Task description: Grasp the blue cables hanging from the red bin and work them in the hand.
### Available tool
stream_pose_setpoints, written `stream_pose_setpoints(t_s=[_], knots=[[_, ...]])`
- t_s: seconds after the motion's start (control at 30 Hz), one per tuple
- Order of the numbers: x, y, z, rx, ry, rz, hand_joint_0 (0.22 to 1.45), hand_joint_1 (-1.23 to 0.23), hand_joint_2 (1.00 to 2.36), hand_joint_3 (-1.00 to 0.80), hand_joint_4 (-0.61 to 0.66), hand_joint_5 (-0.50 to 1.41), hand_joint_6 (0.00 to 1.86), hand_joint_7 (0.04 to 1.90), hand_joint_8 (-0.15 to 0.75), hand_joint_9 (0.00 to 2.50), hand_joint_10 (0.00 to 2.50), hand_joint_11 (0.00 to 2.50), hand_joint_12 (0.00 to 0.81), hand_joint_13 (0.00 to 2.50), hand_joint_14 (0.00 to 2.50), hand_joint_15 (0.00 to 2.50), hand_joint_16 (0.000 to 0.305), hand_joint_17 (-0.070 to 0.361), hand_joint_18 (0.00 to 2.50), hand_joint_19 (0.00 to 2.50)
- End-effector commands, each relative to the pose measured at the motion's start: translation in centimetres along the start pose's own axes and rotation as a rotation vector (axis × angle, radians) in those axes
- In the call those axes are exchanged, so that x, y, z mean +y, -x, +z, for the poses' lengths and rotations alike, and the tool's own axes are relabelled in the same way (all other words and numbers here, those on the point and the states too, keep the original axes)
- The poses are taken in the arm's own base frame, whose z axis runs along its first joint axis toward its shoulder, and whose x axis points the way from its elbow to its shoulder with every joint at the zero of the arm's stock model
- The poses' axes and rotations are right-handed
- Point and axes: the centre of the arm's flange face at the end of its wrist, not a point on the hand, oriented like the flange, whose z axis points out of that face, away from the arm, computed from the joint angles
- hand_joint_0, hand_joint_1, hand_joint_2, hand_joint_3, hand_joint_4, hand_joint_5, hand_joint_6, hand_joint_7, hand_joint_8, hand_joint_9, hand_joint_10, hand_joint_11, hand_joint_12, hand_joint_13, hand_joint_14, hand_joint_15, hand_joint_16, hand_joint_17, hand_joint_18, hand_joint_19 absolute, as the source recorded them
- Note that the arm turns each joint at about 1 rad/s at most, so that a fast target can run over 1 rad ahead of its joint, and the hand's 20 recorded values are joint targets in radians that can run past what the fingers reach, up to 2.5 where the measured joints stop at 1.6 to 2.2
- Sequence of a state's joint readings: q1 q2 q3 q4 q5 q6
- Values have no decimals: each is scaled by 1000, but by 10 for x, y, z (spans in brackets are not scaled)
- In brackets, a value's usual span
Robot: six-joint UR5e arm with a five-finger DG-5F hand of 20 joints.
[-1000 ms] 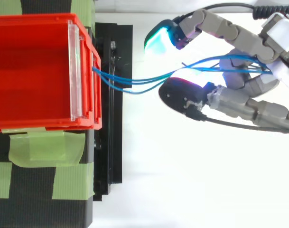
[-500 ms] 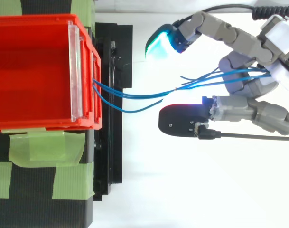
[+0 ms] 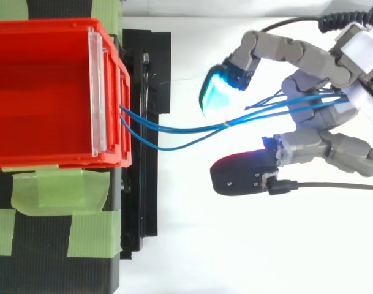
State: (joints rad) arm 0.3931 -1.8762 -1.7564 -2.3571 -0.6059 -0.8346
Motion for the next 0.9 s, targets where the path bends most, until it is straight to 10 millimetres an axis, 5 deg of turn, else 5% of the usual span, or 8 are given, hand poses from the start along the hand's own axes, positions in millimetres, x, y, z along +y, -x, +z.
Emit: stream_pose_setpoints(t_s=[0.0,0.1,0.27,0.47,0.57,0.87], knots=[[1,0,0,1,1,1,937,-665,1005,-895,261,135,641,1221,580,1706,2500,2500,706,2097,2500,2148,210,158,2500,766],[0,0,0,0,-1,0,928,-679,1004,-904,250,104,810,1175,580,1706,2500,2500,706,2097,2500,2148,210,158,2500,766],[1,0,0,0,2,1,933,-687,1008,-841,246,97,805,1171,580,1706,2500,2500,706,2097,2500,2148,210,158,2500,766],[1,-1,-1,1,2,3,913,-665,1008,-829,278,121,690,1174,580,1706,2500,2500,706,2097,2500,2148,210,158,2500,766],[1,-1,-1,0,1,3,851,-611,1004,-922,286,185,418,1281,580,1706,2500,2500,706,2097,2500,2148,210,158,2500,766],[-1,1,0,-3,-4,-6,844,-577,1000,-989,294,219,301,1318,580,1706,2500,2500,706,2097,2500,2148,210,158,2500,766]])
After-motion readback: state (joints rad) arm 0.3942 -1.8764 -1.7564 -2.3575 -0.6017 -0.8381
